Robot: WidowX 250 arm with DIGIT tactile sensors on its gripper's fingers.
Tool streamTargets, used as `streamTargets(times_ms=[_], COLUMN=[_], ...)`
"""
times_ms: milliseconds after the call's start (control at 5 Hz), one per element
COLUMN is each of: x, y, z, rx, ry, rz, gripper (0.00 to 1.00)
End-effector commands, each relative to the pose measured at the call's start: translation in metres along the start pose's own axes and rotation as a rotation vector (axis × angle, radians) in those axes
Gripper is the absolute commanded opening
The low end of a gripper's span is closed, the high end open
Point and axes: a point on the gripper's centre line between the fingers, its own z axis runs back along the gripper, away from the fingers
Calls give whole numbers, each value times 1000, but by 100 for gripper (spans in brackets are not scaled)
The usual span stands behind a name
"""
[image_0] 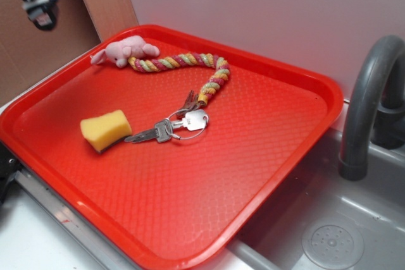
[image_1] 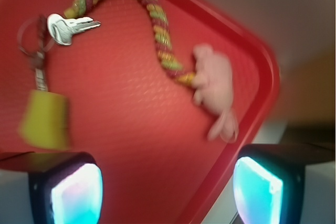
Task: Grab the pink bunny.
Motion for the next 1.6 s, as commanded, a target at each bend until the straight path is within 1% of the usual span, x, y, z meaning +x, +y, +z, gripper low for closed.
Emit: streamTargets(times_ms=[0,200,400,600,800,1000,1200,1400], x=[31,43,53,61,60,58,51,46], y=[41,56,62,43,28,26,11,-16], z=[-70,-93,-109,-123,-122,-100,-62,-14], rx=[72,66,56,21,31,-27,-164,-107], ry=[83,124,146,154,151,226,303,352], rz=[14,26,23,-98,-124,-86,121,351], gripper=[100,100,100,100,0,0,0,0])
